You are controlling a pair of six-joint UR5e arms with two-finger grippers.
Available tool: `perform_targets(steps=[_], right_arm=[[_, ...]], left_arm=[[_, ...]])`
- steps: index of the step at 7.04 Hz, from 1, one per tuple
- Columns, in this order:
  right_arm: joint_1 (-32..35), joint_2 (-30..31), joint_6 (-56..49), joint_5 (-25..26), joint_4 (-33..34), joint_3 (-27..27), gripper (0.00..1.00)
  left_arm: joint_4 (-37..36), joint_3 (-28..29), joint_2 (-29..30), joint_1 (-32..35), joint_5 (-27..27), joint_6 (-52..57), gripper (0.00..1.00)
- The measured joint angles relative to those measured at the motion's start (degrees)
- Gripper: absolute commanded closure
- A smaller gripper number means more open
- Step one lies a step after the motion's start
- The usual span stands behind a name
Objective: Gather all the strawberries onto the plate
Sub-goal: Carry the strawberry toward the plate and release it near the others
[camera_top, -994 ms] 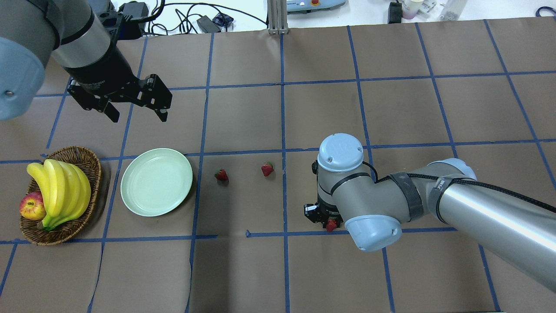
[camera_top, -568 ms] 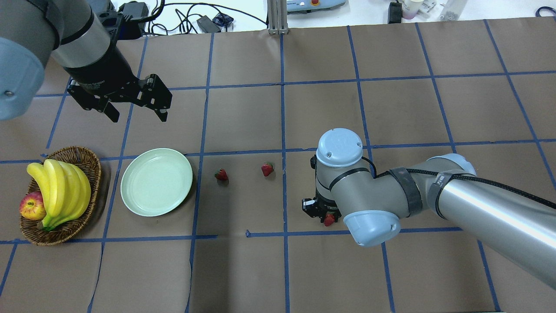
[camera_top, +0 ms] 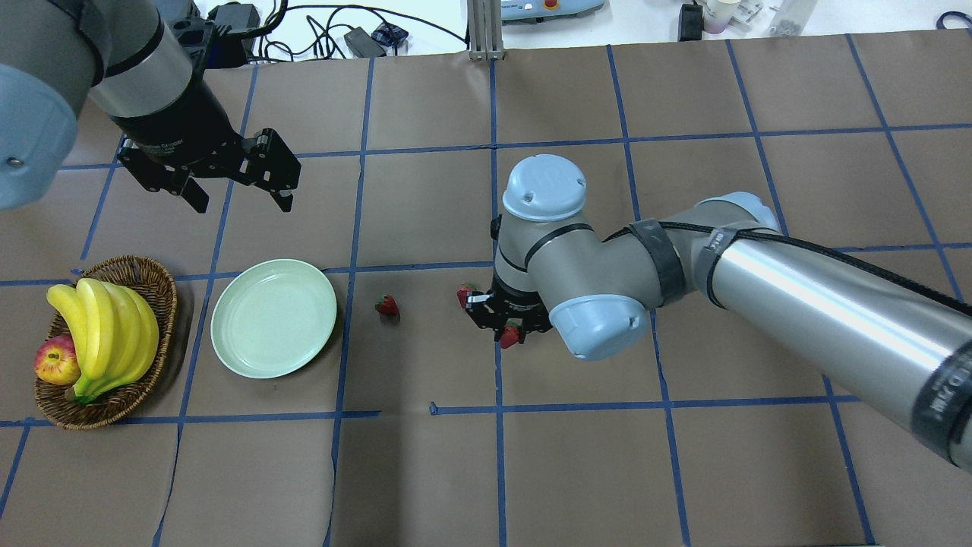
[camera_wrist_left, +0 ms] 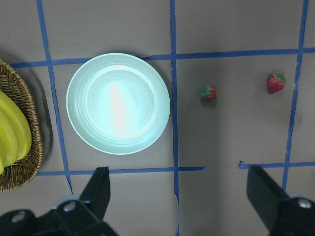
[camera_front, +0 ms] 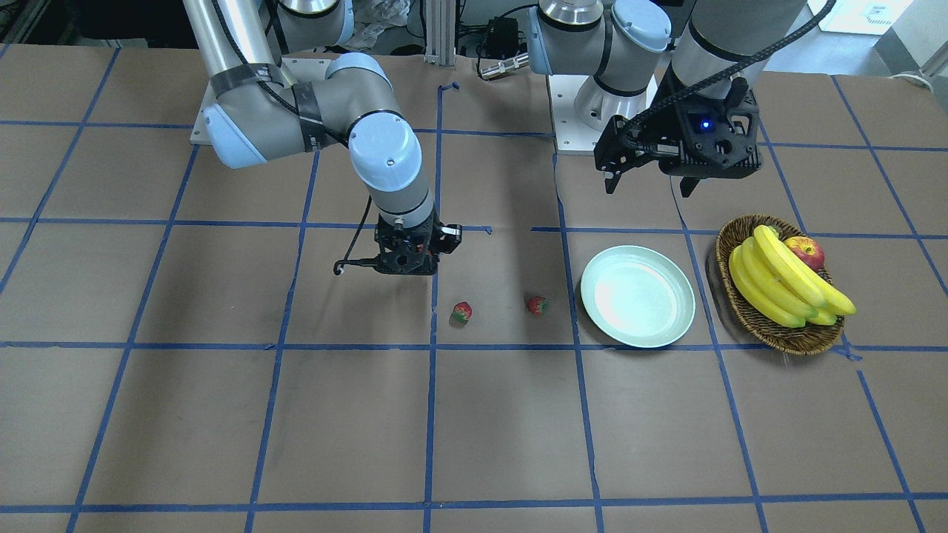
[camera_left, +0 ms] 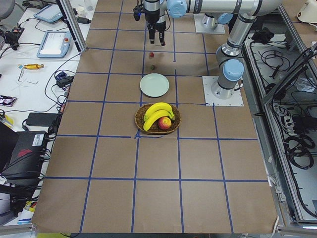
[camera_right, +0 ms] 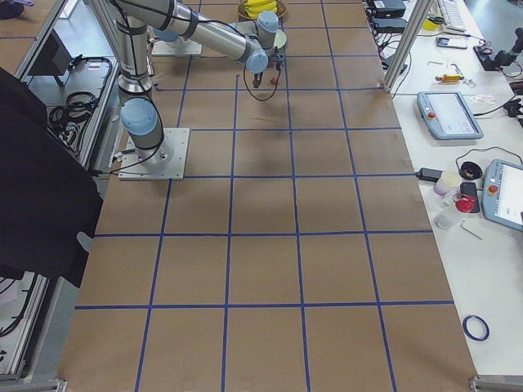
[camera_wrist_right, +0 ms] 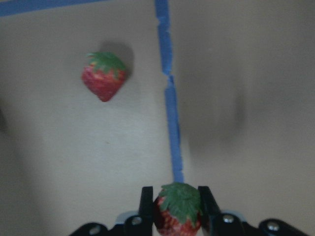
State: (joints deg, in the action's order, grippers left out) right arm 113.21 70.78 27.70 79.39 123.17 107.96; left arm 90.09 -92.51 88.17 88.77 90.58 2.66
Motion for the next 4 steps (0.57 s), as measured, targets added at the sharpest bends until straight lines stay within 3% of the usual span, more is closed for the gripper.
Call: perform_targets(steps=[4], right_arm=[[7.26,-10.26,8.22,-0.22,0.74,-10.8,1.0]], left_arm=[[0.0,0.04,0.06,0.0,0.01,0.0,0.0]])
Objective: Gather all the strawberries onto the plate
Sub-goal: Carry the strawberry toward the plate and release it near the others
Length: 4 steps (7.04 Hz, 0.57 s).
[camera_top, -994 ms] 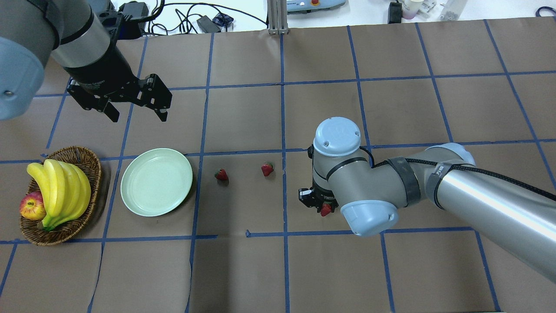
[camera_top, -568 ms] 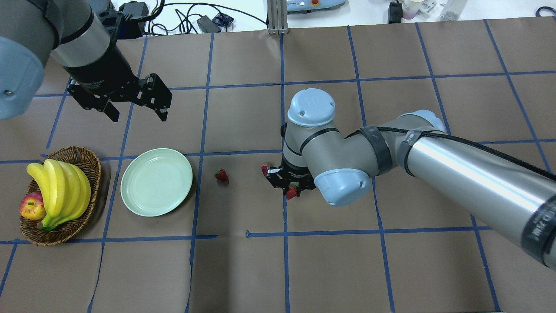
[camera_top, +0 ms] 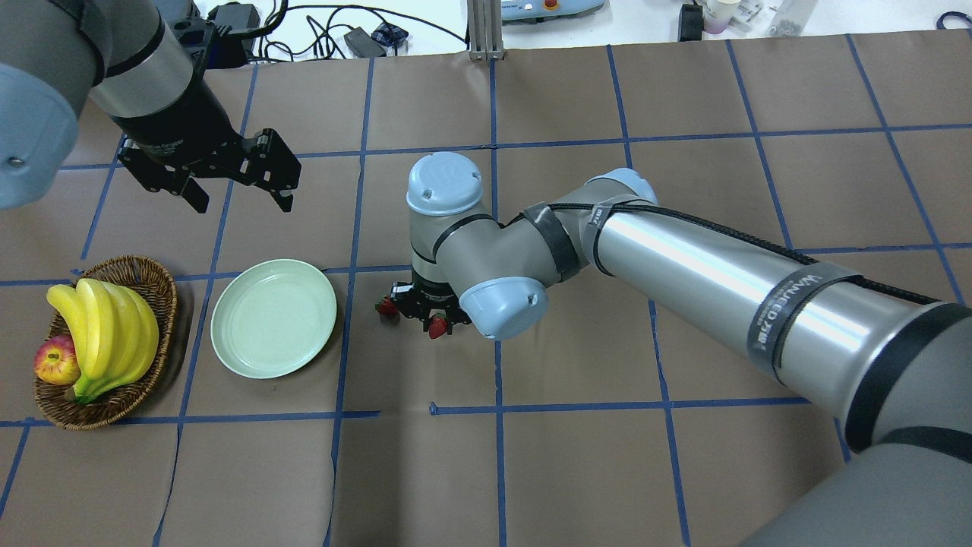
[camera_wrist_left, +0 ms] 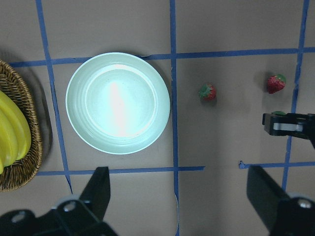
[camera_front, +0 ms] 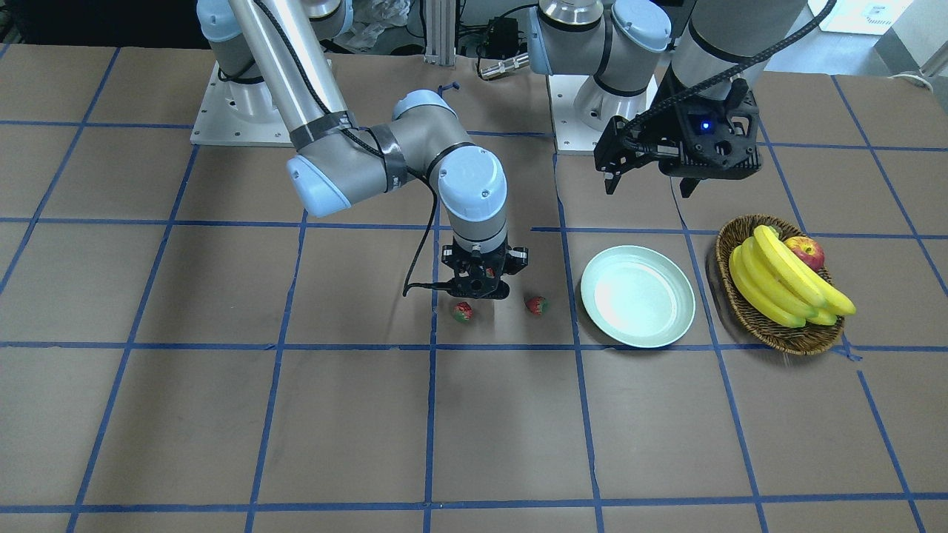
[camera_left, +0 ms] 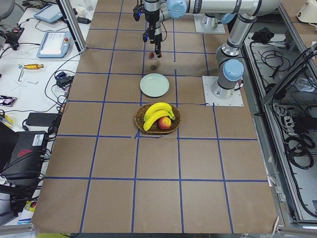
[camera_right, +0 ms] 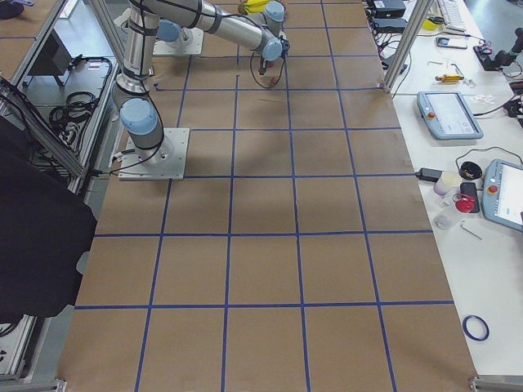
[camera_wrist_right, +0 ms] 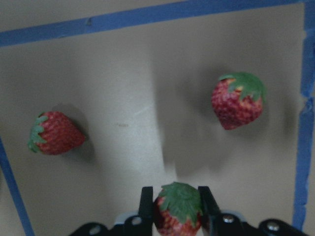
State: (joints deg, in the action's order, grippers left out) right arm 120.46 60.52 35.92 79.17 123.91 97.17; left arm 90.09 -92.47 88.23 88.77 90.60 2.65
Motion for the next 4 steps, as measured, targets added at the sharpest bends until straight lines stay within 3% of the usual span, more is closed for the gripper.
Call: perform_targets(steps=[2,3,4], right_arm=[[1.8,-1.0,1.16,0.62,0.06,-0.69,1.0],[2.03,-1.12,1.21,0.67,-0.01,-0.5,0.46],[2.1,-1.15,1.22,0.48,-0.01,-0.23,0.0]], left_arm=[[0.0,0.04,-0.04,0.0,0.02,0.06,0.0],[0.0,0.05,-0.06,0.0,0.02,0.07,0.0],[0.0,0.03,-0.07,0.0,0.02,0.07,0.0]])
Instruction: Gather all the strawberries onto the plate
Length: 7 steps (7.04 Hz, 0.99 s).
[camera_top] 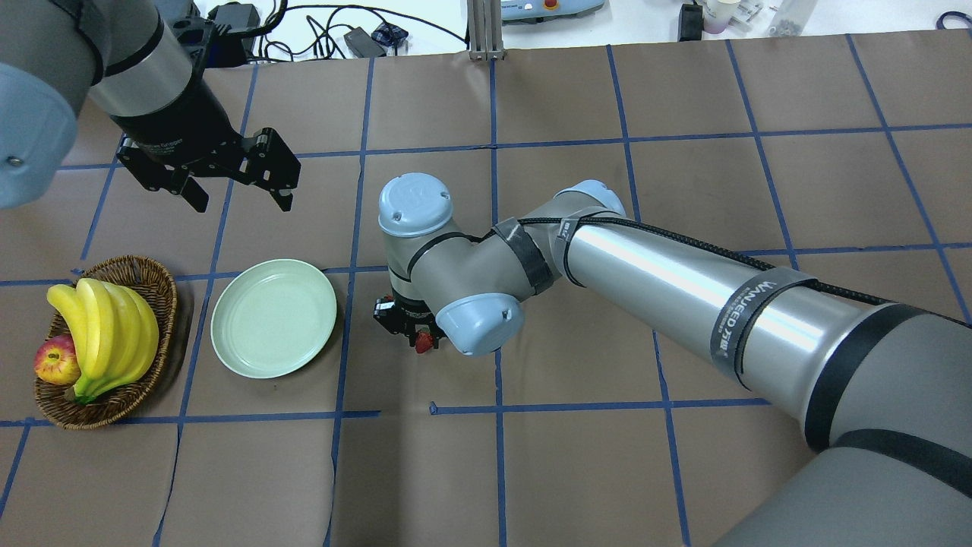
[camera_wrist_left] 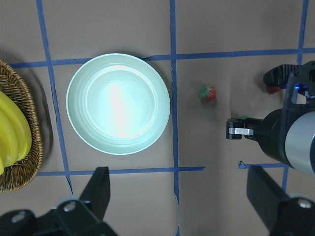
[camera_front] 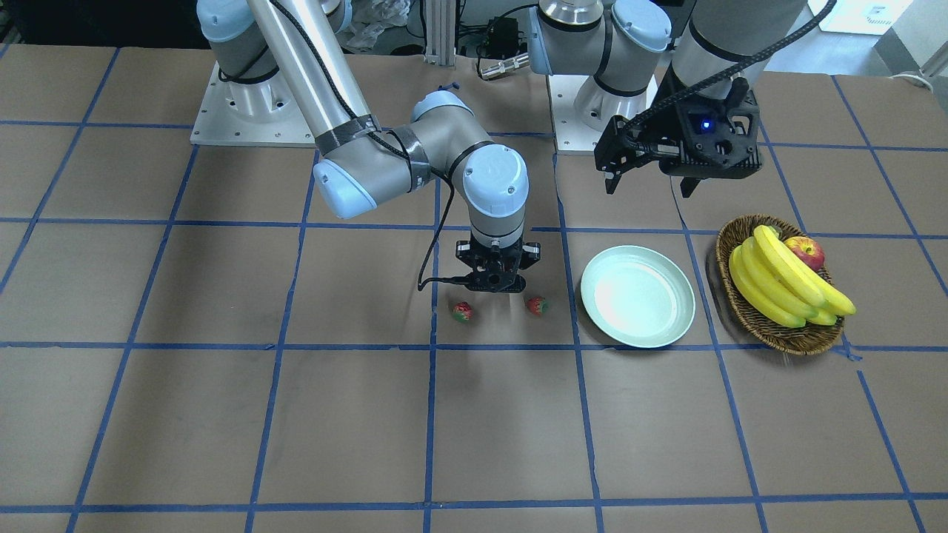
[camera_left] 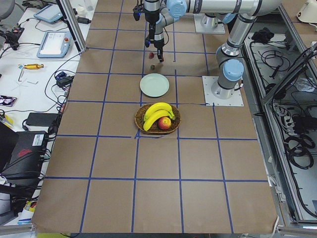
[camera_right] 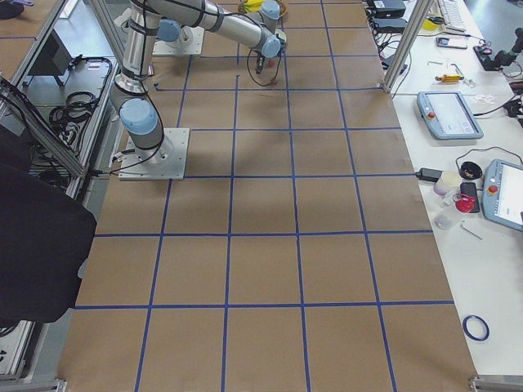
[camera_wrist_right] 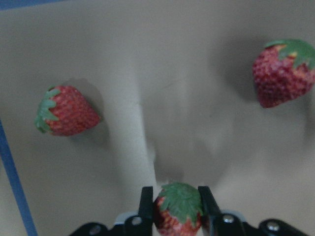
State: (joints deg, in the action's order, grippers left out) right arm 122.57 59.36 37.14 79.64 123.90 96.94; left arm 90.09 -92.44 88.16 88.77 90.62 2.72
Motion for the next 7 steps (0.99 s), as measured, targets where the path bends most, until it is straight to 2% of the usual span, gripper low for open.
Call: perform_targets(steps=[4,7], right_arm=[[0.03,0.57,-0.36,-0.47,0.11,0.06,0.0],[-1.72,6.63,-2.34,4.35,-0.55,-0.23,0.0]], left_arm=[[0.0,-0.02,0.01,0.0,0.0,0.02,0.0],[0.0,0.14,-0.05,0.0,0.0,0.08,0.0]])
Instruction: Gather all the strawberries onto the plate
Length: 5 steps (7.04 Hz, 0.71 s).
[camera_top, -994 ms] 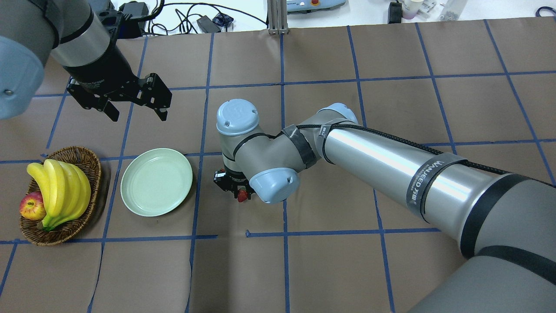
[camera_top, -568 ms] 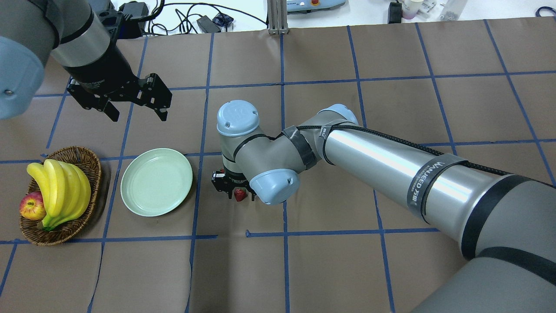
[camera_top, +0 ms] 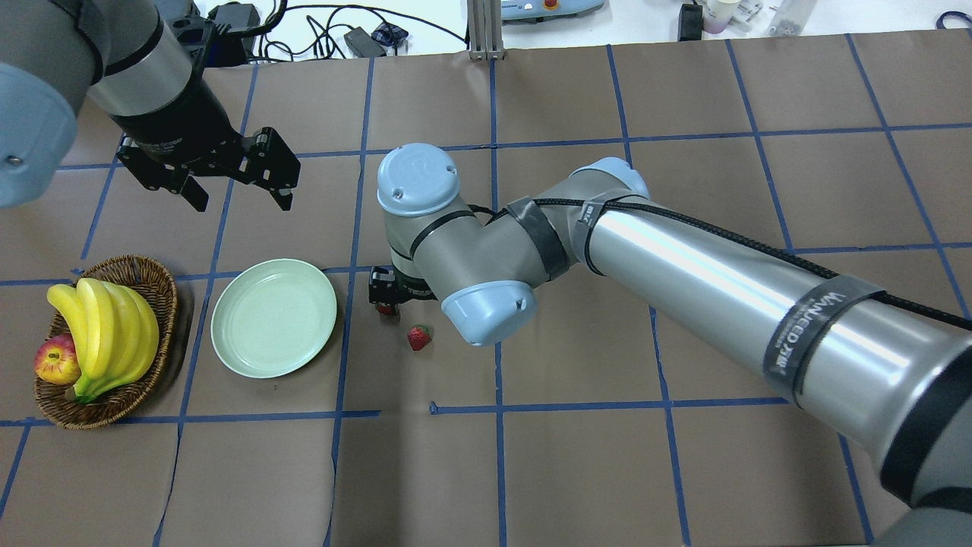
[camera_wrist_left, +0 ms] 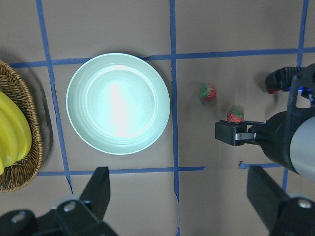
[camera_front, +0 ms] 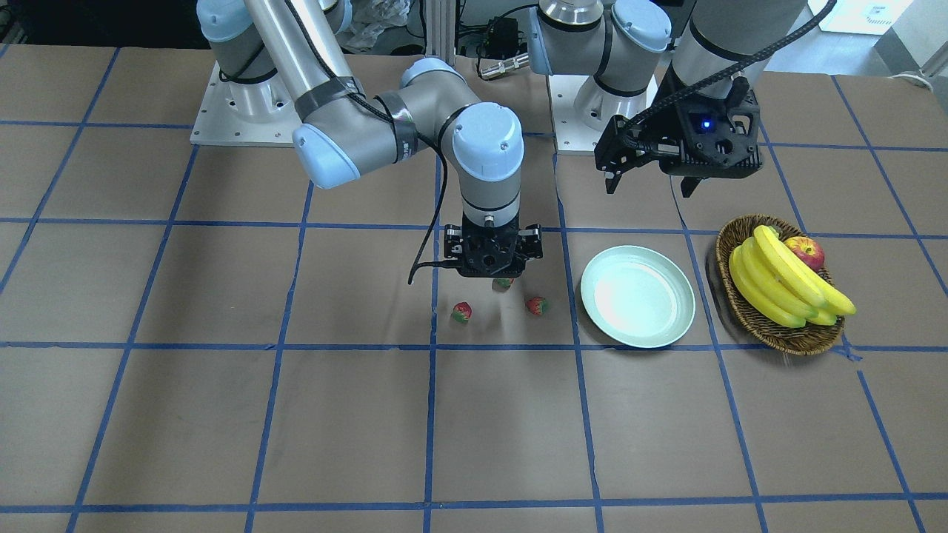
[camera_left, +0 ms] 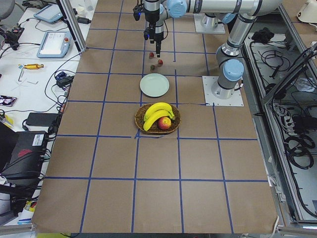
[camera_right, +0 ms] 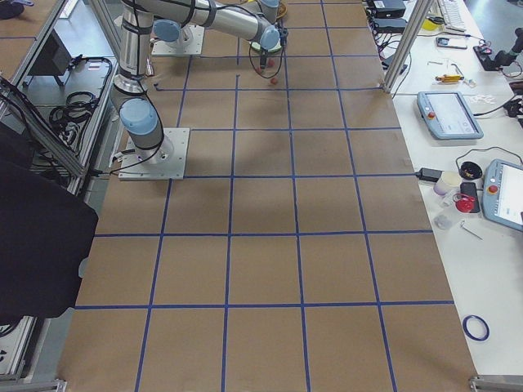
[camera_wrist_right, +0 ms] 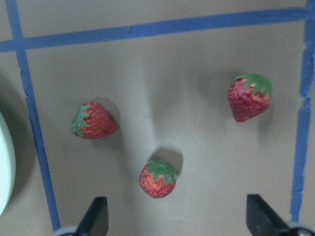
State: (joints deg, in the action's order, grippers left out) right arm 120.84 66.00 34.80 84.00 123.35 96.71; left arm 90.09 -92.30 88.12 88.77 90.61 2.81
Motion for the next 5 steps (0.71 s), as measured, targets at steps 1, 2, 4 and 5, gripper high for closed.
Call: perform_targets(steps=[1,2,4,5], right_arm=[[-2.77,2.49,-1.77,1.81,-0.41,0.41,0.0],[-6.67,4.48,-4.46,2.53,-0.83,0.94,0.0],[-15.4,10.18,-14.05,3.06,-5.07,2.31,0.0],[-19.64,13.71,-19.76,3.34,-8.83,2.53,0.0]], left_arm=[[0.0,0.13,0.01,0.0,0.0,0.0,0.0],[0.0,0.24,0.02,0.0,0.0,0.01,0.0],[0.0,0.5,0.02,-0.02,0.0,0.06,0.0],[0.0,0.58,-0.02,-0.06,0.0,0.08,0.0]])
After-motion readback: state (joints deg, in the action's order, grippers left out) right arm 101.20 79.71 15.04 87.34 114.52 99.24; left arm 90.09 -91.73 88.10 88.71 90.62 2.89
